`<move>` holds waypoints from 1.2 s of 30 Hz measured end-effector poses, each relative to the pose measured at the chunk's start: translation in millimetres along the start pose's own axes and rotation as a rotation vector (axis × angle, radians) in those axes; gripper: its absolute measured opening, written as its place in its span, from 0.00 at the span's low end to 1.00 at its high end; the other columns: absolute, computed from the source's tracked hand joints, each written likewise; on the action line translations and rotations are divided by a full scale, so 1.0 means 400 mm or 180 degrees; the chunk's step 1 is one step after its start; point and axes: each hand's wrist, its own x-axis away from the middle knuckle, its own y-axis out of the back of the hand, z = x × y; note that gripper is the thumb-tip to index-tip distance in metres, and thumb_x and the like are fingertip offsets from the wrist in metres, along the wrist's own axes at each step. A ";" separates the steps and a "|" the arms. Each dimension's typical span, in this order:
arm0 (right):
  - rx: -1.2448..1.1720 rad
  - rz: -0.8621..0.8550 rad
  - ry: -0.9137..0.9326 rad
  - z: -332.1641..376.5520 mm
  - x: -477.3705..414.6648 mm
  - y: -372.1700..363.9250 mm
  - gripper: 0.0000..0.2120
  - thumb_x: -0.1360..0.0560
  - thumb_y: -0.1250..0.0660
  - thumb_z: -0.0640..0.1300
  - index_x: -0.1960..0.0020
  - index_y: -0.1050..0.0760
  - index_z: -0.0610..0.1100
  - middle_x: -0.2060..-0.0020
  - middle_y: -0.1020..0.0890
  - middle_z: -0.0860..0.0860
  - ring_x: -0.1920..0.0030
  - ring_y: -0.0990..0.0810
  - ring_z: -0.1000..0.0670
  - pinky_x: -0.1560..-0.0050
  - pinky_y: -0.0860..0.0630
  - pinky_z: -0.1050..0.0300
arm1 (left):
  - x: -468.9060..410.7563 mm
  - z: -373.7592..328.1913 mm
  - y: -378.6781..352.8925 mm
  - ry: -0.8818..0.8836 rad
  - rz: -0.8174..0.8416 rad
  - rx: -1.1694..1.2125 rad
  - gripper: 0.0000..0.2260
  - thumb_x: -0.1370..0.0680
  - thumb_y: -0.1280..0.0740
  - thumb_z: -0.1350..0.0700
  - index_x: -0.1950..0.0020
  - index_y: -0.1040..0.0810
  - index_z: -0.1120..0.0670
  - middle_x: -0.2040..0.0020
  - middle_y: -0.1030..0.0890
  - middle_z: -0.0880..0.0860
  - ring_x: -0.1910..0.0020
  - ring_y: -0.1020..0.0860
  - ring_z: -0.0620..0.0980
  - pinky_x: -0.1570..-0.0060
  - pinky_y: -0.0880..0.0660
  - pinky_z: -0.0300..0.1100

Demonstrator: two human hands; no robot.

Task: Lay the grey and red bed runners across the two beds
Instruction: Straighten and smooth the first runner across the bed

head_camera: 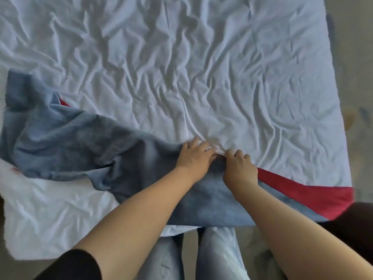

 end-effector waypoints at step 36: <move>-0.2316 -0.2494 -0.0631 -0.406 0.042 0.300 0.12 0.29 0.37 0.42 0.46 0.32 0.49 0.58 0.26 0.48 0.47 0.31 0.40 0.60 0.35 0.49 | -0.124 -0.411 0.372 -0.0269 -0.1647 0.0320 0.10 0.16 0.40 0.46 0.44 0.26 0.51 0.53 0.22 0.51 0.55 0.22 0.55 0.62 0.35 0.47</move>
